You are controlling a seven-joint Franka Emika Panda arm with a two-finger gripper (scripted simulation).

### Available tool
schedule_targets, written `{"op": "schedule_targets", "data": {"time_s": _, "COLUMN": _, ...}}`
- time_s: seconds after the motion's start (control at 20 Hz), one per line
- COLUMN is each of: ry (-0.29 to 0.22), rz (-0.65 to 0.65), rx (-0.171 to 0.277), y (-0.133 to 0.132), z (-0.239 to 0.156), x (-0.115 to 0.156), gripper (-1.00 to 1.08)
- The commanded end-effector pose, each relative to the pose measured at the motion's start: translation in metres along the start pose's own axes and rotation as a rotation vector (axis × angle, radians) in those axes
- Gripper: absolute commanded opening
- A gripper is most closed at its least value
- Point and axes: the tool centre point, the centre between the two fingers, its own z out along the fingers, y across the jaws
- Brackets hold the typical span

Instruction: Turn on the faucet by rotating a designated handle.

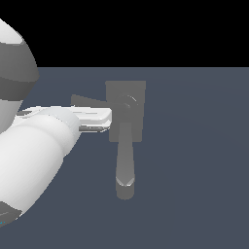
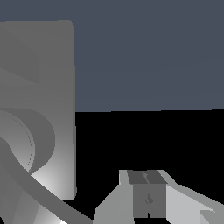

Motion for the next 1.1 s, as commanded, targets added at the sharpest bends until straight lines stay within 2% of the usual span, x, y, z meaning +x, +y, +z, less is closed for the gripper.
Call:
{"op": "schedule_targets", "data": {"time_s": 0.0, "ry": -0.002, "rz": 0.000, "rx": 0.001, "y": -0.003, "z": 0.000, "x": -0.007, "gripper": -1.00}}
{"op": "schedule_targets", "data": {"time_s": 0.9, "ry": -0.008, "rz": 0.001, "rx": 0.001, "y": -0.023, "z": 0.000, "x": -0.067, "gripper": -1.00}}
{"op": "schedule_targets", "data": {"time_s": 1.05, "ry": 0.004, "rz": 0.000, "rx": 0.001, "y": -0.024, "z": -0.001, "x": -0.060, "gripper": -1.00}}
